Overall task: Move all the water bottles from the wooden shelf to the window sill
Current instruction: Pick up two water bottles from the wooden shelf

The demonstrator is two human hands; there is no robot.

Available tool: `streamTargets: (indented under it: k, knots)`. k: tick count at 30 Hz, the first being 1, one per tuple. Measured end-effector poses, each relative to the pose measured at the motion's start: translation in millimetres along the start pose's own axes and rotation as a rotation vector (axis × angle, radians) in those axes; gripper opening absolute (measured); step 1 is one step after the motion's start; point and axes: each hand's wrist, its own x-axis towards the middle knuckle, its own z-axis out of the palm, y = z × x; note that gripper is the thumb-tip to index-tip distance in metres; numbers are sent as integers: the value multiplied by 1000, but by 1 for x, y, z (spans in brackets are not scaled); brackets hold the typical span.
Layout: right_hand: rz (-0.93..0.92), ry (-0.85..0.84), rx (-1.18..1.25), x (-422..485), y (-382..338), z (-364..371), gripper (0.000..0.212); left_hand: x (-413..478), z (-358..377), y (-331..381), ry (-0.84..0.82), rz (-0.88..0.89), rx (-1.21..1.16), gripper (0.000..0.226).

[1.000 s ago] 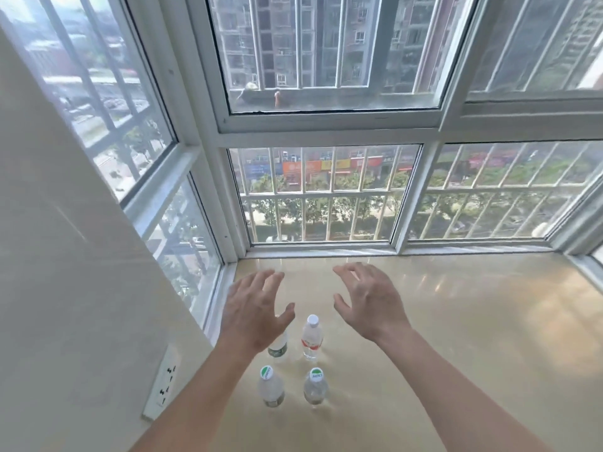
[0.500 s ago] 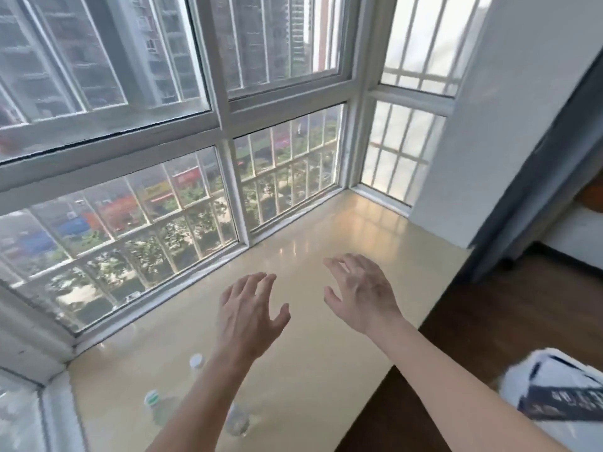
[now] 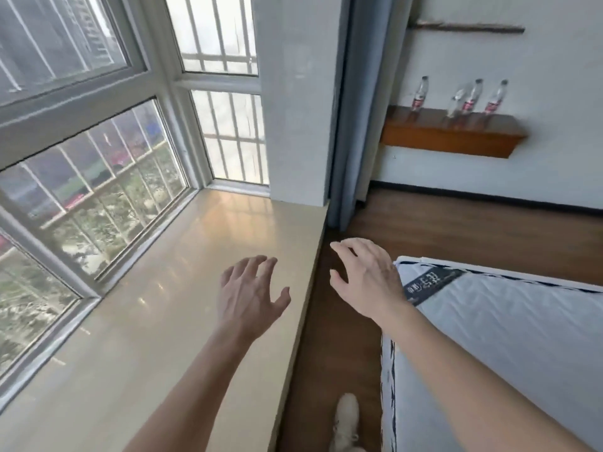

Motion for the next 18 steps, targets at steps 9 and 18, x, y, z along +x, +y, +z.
streamTargets:
  k: [9,18]
  knots:
    - [126,29,-12,43,108,28,41,113,52,68,-25,147,-12,57]
    - [196,58,-24,141,234,48,40,265,106,137,-45,194,-6,59]
